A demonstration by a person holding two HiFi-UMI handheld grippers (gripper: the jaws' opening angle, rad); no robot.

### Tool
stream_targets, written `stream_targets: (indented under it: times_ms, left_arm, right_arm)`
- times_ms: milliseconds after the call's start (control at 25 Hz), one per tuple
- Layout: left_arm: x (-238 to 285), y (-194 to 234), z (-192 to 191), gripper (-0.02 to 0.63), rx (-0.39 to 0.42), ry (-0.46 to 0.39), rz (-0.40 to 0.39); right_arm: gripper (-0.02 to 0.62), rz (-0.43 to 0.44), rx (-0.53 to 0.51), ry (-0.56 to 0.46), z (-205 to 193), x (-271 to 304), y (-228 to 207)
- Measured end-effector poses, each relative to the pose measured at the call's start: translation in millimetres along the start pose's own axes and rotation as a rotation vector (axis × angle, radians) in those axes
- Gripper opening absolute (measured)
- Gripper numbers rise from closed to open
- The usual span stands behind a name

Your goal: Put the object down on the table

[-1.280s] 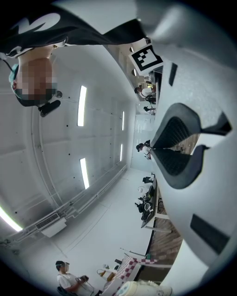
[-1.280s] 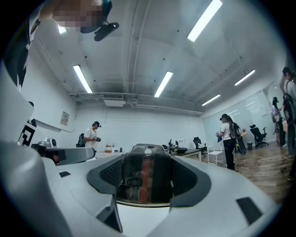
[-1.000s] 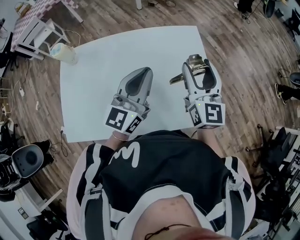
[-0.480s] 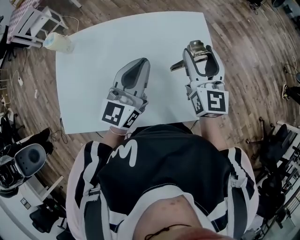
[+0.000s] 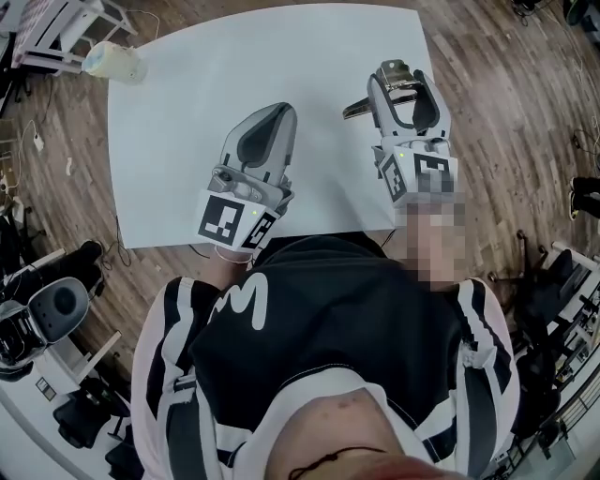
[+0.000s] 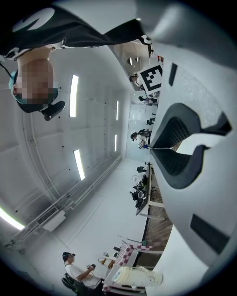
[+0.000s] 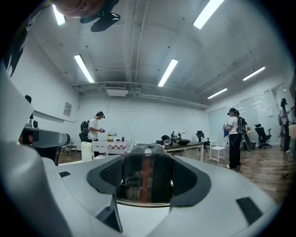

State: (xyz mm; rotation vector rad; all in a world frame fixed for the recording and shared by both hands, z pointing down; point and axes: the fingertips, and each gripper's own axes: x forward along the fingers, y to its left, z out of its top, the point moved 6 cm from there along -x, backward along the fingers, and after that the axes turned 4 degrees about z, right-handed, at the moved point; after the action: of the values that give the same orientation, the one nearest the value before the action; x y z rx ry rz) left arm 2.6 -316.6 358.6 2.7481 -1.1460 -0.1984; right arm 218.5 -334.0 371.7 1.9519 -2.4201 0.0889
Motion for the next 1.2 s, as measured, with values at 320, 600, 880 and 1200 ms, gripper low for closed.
stream_targets:
  times_ms: [320,600,880,1200]
  left_arm:
    - [-10.3,4.2,4.3,0.011,0.008,-0.013,0.039]
    - [-14.7,6.6,7.9,0.011,0.011,-0.022,0.059]
    - [-16.4,4.9,7.5,0.011,0.011,-0.017,0.064]
    - [-16.5,7.3,6.3,0.011,0.009,-0.013,0.074]
  right_arm:
    - [0.302,0.000,-0.006,0.042,-17.1,18.7,-5.5]
    - [0.302,-0.007,-0.024,0.094,-38.5,33.0,-10.7]
    - [0.302,-0.015,-0.012,0.123,-50.7,46.1,-17.9]
    - [0.302,-0.016,-0.014,0.158,-64.7,59.6,-22.6]
